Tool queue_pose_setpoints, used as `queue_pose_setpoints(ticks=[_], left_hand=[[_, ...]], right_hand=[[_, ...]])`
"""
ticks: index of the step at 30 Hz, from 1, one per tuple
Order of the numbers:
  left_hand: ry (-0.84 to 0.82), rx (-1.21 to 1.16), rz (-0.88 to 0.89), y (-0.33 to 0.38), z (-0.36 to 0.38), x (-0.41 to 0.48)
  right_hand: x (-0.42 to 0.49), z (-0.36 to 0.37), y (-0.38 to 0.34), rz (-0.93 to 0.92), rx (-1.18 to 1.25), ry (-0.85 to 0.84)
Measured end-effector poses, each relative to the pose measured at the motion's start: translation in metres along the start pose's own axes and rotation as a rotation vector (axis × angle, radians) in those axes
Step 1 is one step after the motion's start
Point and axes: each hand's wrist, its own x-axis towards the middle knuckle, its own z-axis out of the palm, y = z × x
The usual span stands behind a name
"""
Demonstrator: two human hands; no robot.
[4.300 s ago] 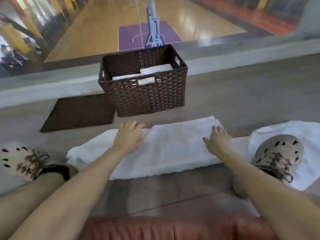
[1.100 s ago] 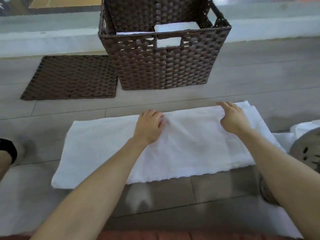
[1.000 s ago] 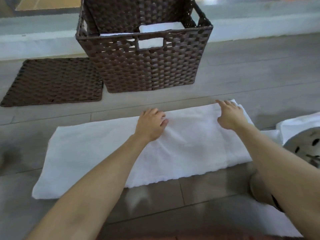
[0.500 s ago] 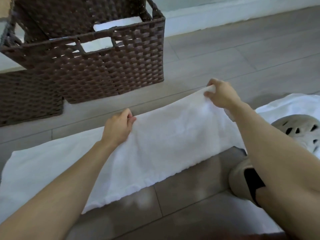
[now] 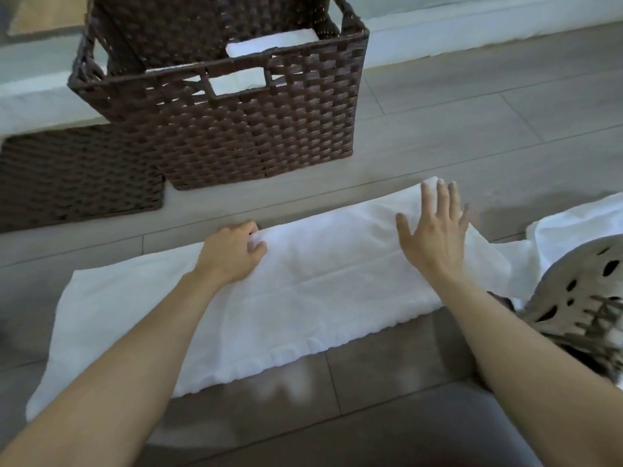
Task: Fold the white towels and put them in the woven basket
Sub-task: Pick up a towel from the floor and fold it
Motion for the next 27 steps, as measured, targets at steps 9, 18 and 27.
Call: queue_pose_setpoints(ticks=[9, 18, 27], left_hand=[[0.264, 0.0, -0.045, -0.005, 0.004, -0.016], [0.208, 0.13, -0.052, -0.077, -0.025, -0.04], [0.144, 0.209, -0.174, -0.136, -0.03, -0.052]], right_hand=[[-0.054, 0.015, -0.021, 0.028, -0.011, -0.262], [-0.058, 0.013, -0.014, 0.031, -0.02, -0.235], [-0.057, 0.013, -0.018, 0.036, -0.051, -0.243]])
